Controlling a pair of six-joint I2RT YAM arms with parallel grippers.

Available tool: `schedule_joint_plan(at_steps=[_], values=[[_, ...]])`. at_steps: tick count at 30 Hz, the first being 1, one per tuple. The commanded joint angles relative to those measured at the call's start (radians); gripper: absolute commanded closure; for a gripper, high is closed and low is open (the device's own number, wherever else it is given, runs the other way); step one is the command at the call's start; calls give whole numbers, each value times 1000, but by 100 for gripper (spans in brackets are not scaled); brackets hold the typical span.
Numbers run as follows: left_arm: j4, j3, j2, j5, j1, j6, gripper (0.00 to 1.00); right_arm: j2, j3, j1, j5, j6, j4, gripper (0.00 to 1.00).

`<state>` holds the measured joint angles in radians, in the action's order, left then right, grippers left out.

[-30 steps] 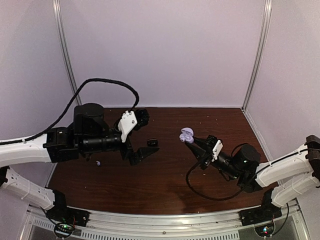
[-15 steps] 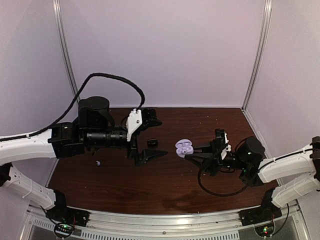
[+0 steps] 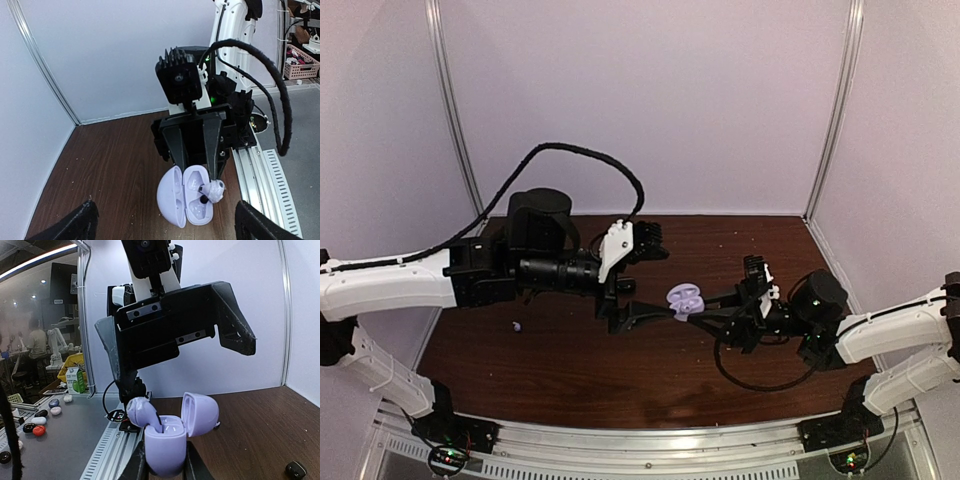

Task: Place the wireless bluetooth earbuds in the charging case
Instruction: Adjust the right earbud in the right side groove of the charging case.

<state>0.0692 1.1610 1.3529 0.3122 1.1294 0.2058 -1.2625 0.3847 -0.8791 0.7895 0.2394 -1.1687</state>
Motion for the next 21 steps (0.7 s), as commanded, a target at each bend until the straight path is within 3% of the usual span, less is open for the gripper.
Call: schedule_joint_plan(at_steps=[1,21], values=[[-13,54,32,7,-4,-15,3,15,22,4,-9,-7,19,100],[1,111,116,-59,-4,-43,13,20,26,-12,-15,-41,52,100]])
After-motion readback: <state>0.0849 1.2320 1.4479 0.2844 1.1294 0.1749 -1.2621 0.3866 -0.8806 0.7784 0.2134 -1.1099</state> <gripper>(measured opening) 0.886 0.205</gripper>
